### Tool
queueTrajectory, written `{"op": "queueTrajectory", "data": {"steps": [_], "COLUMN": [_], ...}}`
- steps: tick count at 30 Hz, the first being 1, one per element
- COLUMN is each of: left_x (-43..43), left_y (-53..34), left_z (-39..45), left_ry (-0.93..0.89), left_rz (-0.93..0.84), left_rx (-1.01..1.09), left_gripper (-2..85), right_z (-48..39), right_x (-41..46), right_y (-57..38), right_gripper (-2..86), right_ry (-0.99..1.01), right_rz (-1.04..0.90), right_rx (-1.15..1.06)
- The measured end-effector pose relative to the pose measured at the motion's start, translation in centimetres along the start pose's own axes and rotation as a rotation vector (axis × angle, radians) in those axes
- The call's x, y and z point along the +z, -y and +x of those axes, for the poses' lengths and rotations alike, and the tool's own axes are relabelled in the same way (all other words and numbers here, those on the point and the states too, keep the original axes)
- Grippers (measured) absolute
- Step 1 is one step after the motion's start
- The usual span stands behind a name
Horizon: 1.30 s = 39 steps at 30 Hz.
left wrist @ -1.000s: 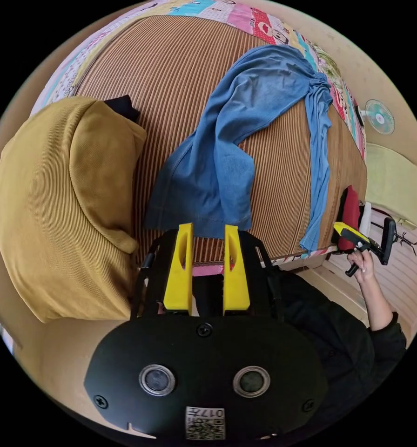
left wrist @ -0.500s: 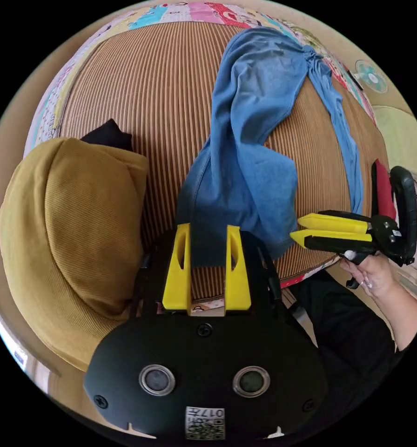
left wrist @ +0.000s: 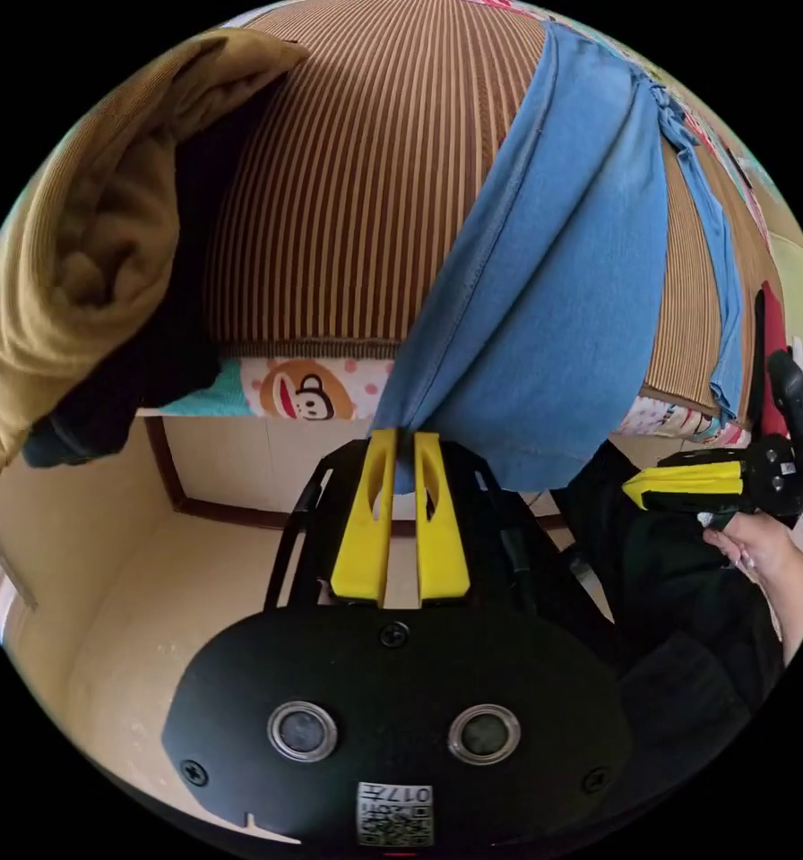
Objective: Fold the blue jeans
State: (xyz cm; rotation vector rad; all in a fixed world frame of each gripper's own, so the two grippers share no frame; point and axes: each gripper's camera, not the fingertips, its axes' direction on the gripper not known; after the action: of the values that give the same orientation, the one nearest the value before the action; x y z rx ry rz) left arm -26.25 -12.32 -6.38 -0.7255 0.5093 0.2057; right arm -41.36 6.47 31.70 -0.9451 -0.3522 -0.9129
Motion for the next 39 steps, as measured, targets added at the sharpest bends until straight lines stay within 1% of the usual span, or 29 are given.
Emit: {"op": "queueTrajectory", "data": {"steps": [1,2,3,4,6,7,9,11,13,14,16,18,19,21,22,23,24,25,26,27,29,31,32,35,36,37,38,39], "left_x": [0.2,0.1,0.0,-0.3,-1.1,-1.9,-2.9,-3.5,-3.7,-3.8,-4.3,-4.5,-4.6,-4.7,-4.8,-4.8,-4.8,-4.8,-4.8,-5.0,-5.6,-7.4,-8.0,-10.9,-12.0,-13.1,-13.6,-14.5], "left_y": [-1.1,-1.5,-2.3,-2.7,-3.2,-3.5,-3.9,-4.3,-5.0,-5.2,-5.8,-6.1,-6.3,-6.6,-6.9,-7.1,-7.3,-7.6,-7.7,-7.8,-7.8,-7.4,-7.2,-5.8,-5.2,-4.8,-4.7,-4.4], "left_z": [-1.1,-1.7,-3.1,-4.5,-6.2,-6.8,-7.3,-7.6,-8.1,-8.2,-8.2,-7.9,-7.8,-7.7,-7.7,-7.8,-7.9,-7.9,-7.9,-7.7,-7.3,-5.9,-5.3,-0.3,2.5,5.7,7.4,10.8], "left_ry": [-0.080,-0.120,-0.193,-0.245,-0.287,-0.296,-0.259,-0.245,-0.296,-0.300,-0.273,-0.237,-0.218,-0.201,-0.197,-0.197,-0.202,-0.209,-0.211,-0.210,-0.199,-0.211,-0.227,-0.306,-0.342,-0.398,-0.431,-0.508], "left_rz": [-0.003,0.000,0.005,0.004,0.007,0.014,0.004,-0.016,-0.049,-0.055,-0.066,-0.083,-0.096,-0.110,-0.113,-0.113,-0.115,-0.123,-0.128,-0.137,-0.136,-0.092,-0.077,-0.036,-0.030,-0.033,-0.038,-0.057], "left_rx": [-0.006,-0.018,-0.063,-0.126,-0.212,-0.255,-0.309,-0.346,-0.368,-0.371,-0.349,-0.308,-0.287,-0.267,-0.265,-0.268,-0.276,-0.284,-0.287,-0.285,-0.265,-0.209,-0.185,-0.003,0.093,0.198,0.251,0.352], "left_gripper": [6.7,7.2,8.2,8.7,9.1,9.0,8.2,7.4,7.2,7.2,7.2,7.2,7.2,7.1,7.1,7.1,7.0,7.0,7.0,7.0,6.9,7.0,7.0,7.5,7.8,8.2,8.6,9.5], "right_z": [0.6,2.3,4.3,5.3,9.8,10.9,14.2,15.9,16.8,17.1,17.6,19.3,19.8,22.0,22.7,24.5,26.6,27.7,29.3,30.1,30.3,29.8,29.0,25.3,23.5,22.6,20.7,19.1], "right_x": [-0.7,-2.4,-4.0,-4.8,-6.5,-6.6,-5.6,-3.5,-2.2,-2.1,-2.3,-1.8,-1.5,0.6,1.4,4.1,7.5,9.4,12.7,14.9,16.4,16.6,16.0,12.0,10.1,9.1,7.3,5.9], "right_y": [-1.1,-3.4,-5.8,-6.9,-11.0,-11.9,-14.5,-15.5,-17.4,-19.2,-23.1,-29.8,-31.7,-39.5,-41.5,-45.5,-49.0,-50.7,-54.1,-57.1,-60.7,-62.7,-63.3,-63.7,-63.5,-63.3,-62.8,-62.2], "right_gripper": [7.4,9.0,10.1,10.3,11.2,11.4,11.8,10.6,7.7,6.1,5.0,4.2,4.1,3.8,3.6,3.4,3.1,3.0,2.8,2.7,2.5,2.4,2.4,2.2,2.2,2.2,2.1,2.1], "right_ry": [-0.019,-0.058,-0.112,-0.142,-0.200,-0.190,-0.098,-0.031,-0.027,0.010,0.166,0.474,0.539,0.786,0.844,0.947,0.991,0.989,0.977,0.960,0.914,0.937,0.960,0.949,0.925,0.913,0.885,0.854], "right_rz": [0.029,0.097,0.170,0.200,0.278,0.293,0.298,0.245,0.255,0.295,0.425,0.593,0.629,0.794,0.841,0.914,0.910,0.878,0.818,0.790,0.788,0.827,0.858,0.930,0.938,0.937,0.931,0.916], "right_rx": [0.019,0.081,0.171,0.223,0.447,0.492,0.592,0.608,0.613,0.604,0.547,0.463,0.451,0.368,0.350,0.363,0.495,0.600,0.772,0.862,0.942,0.896,0.817,0.558,0.455,0.403,0.298,0.215]}}
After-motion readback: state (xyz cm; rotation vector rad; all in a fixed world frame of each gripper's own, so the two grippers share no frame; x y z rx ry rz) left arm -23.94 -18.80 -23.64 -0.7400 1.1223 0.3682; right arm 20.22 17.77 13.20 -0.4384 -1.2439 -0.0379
